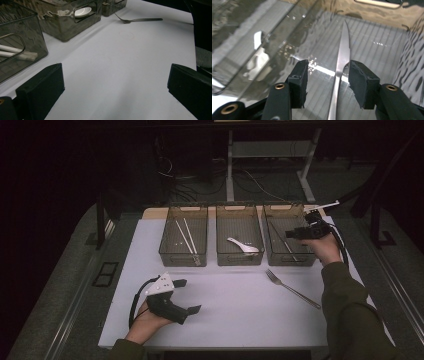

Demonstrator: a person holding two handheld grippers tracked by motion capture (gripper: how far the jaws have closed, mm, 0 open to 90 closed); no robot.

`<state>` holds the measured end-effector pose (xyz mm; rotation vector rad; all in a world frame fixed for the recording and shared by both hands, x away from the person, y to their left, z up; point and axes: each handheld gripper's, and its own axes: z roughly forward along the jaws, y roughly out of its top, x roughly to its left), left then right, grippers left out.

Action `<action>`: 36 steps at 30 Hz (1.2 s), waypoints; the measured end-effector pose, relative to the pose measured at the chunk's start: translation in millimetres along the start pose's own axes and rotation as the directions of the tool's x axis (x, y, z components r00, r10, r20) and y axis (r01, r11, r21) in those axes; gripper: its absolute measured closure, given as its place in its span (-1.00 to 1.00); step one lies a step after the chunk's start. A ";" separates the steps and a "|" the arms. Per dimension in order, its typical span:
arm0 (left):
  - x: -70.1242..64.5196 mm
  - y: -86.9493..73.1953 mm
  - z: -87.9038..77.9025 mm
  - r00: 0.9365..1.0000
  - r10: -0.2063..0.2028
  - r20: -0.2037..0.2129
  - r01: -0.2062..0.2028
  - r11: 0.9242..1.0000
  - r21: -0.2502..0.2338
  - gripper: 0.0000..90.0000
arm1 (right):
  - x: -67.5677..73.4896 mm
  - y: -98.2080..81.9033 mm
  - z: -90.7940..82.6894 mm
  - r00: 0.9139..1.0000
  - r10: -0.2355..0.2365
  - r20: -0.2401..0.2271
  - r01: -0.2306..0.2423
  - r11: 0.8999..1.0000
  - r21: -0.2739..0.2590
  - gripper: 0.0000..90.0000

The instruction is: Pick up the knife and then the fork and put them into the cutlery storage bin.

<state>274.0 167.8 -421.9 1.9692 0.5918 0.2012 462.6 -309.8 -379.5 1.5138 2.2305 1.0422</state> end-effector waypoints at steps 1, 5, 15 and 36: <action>0.0 0.0 0.0 1.000 0.001 0.000 -0.001 1.000 0.000 -1.00 | 0.7 0.3 -2.4 1.000 -0.005 -0.007 0.005 1.000 -0.004 0.05; 0.1 0.0 0.0 1.000 0.001 0.000 -0.001 1.000 0.000 -1.00 | 5.0 0.6 -13.1 1.000 -0.022 -0.018 0.021 0.999 -0.027 0.00; -0.6 0.2 0.8 1.000 -0.001 0.000 0.001 1.000 0.001 -1.00 | 24.9 -6.2 -41.2 0.993 -0.092 -0.077 0.087 0.994 -0.063 -0.06; 2.3 -1.6 0.3 1.000 -0.004 -0.001 0.004 1.000 0.002 -1.00 | 49.0 -53.1 -64.6 0.967 -0.192 -0.167 0.178 0.979 -0.095 0.00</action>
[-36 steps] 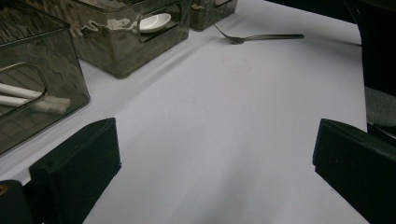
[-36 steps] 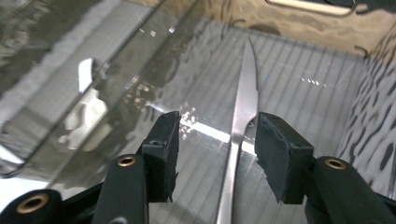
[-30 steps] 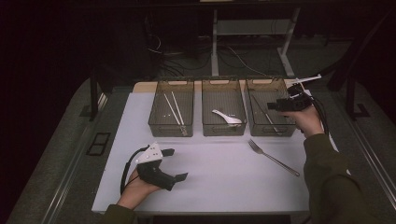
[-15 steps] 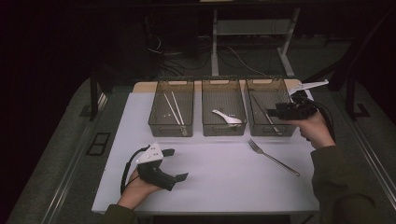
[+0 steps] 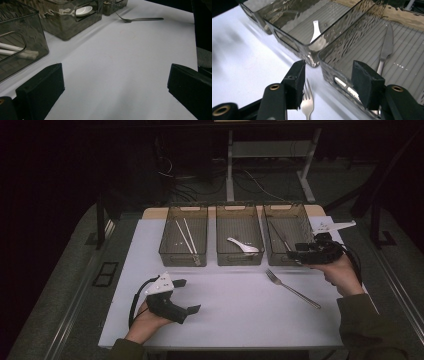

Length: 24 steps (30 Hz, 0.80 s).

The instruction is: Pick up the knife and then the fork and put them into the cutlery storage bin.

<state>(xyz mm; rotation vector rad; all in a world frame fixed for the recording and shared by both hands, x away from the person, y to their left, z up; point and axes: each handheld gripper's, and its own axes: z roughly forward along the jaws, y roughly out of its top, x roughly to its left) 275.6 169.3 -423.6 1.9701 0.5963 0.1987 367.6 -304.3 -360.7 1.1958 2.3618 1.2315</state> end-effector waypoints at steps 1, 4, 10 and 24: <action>0.3 0.0 0.1 1.000 -0.002 0.001 0.002 1.000 0.000 -1.00 | 1.7 -2.0 -0.1 1.000 -0.010 0.001 0.010 1.000 0.004 0.02; 0.6 0.0 0.2 1.000 -0.003 0.002 0.003 1.000 0.000 -1.00 | 7.0 -7.8 -0.3 1.000 -0.025 -0.003 0.025 1.000 0.017 0.03; 0.3 -0.4 0.1 1.000 0.000 0.000 0.000 1.000 0.004 -1.00 | 14.9 -18.4 -1.1 0.998 -0.062 -0.006 0.062 0.998 0.033 0.04; -0.7 -0.6 -1.0 1.000 0.006 -0.012 -0.006 1.000 0.012 -1.00 | 27.0 -36.4 -3.1 0.993 -0.109 -0.045 0.111 0.993 0.040 0.11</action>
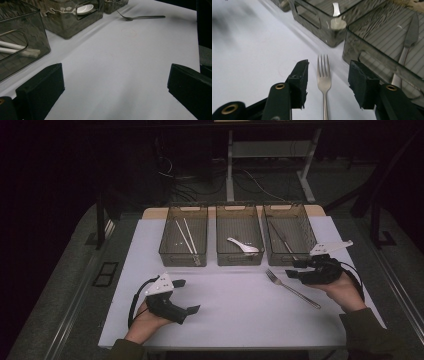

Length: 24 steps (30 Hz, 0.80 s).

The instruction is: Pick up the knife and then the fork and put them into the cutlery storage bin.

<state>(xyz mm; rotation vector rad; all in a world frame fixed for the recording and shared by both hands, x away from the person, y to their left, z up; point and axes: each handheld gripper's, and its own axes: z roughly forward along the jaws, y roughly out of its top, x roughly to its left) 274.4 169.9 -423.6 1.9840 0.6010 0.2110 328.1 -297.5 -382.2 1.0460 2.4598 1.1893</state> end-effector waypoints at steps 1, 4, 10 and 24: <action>-0.4 -0.1 -0.3 1.000 -0.001 -0.003 0.001 1.000 0.001 -1.00 | -0.2 -1.5 0.4 1.000 -0.003 -0.005 0.003 1.000 0.006 0.12; -1.1 -0.3 -1.2 1.000 -0.003 -0.005 0.003 1.000 -0.002 -1.00 | -0.6 -6.1 2.4 1.000 0.004 -0.016 -0.003 1.000 0.031 0.16; 0.0 -0.7 0.0 1.000 -0.005 -0.003 0.005 1.000 0.001 -1.00 | 2.0 -14.0 6.9 1.000 -0.003 -0.030 0.006 0.997 0.080 0.23; -0.3 -0.5 0.5 1.000 -0.003 -0.001 0.003 1.000 0.003 -1.00 | 2.1 -22.3 25.2 0.999 -0.004 -0.032 0.010 0.982 0.189 0.52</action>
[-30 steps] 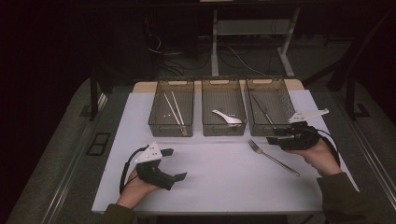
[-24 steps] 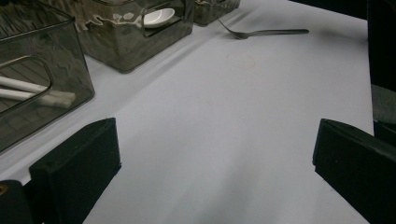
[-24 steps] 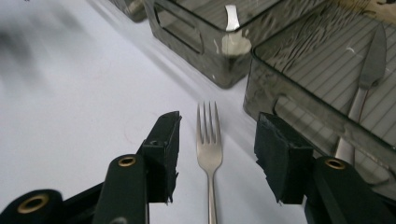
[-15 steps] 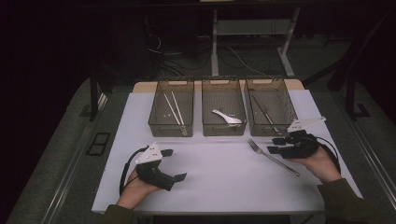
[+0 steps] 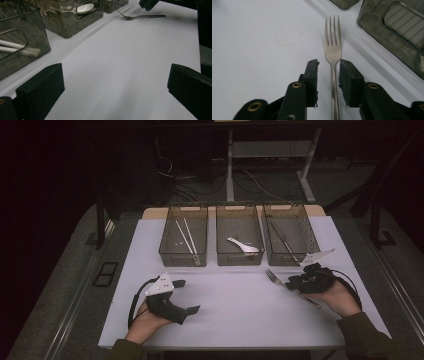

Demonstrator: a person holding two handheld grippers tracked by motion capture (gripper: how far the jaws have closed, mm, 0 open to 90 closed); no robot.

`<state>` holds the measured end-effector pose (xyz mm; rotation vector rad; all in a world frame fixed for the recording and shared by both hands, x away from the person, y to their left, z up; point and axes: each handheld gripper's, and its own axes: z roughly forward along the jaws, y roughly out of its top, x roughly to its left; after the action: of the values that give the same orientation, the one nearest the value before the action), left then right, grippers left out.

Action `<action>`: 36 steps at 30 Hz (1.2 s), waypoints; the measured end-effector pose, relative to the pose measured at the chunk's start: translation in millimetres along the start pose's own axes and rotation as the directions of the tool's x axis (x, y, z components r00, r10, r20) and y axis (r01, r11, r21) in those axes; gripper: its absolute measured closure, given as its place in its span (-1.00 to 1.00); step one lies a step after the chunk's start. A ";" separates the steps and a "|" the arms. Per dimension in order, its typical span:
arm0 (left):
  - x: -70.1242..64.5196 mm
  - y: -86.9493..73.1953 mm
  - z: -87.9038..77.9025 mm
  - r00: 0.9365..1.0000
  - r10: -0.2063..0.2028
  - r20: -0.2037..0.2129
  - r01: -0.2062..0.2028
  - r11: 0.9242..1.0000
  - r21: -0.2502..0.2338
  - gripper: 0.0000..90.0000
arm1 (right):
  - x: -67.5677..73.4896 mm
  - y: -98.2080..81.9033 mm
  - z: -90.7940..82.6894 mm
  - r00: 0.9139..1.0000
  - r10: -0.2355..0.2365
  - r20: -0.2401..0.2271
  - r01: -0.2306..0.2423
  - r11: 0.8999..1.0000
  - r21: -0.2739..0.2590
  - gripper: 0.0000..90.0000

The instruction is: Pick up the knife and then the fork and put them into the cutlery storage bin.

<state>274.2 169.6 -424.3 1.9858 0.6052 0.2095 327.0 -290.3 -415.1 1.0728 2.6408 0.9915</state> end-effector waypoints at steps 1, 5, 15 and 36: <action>0.0 -0.1 0.0 1.000 0.002 0.001 -0.002 1.000 0.001 -1.00 | -1.1 -0.1 1.4 1.000 0.000 0.003 0.000 1.000 0.000 0.54; 0.2 0.0 0.3 1.000 0.002 0.001 -0.002 1.000 0.001 -1.00 | -4.7 -0.2 7.8 1.000 0.000 0.002 0.000 1.000 0.016 0.61; -0.1 0.1 0.5 1.000 0.003 0.002 -0.003 1.000 0.000 -1.00 | -5.9 -1.6 22.7 1.000 -0.018 0.001 0.018 0.998 0.061 0.64; -1.4 0.7 0.8 1.000 0.004 0.002 -0.004 1.000 -0.002 -1.00 | -2.0 -2.6 28.3 0.995 -0.080 0.058 0.075 0.994 0.079 0.85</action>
<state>273.6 168.0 -423.9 1.9857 0.5993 0.2102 336.6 -278.1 -439.0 0.9899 2.6686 0.8358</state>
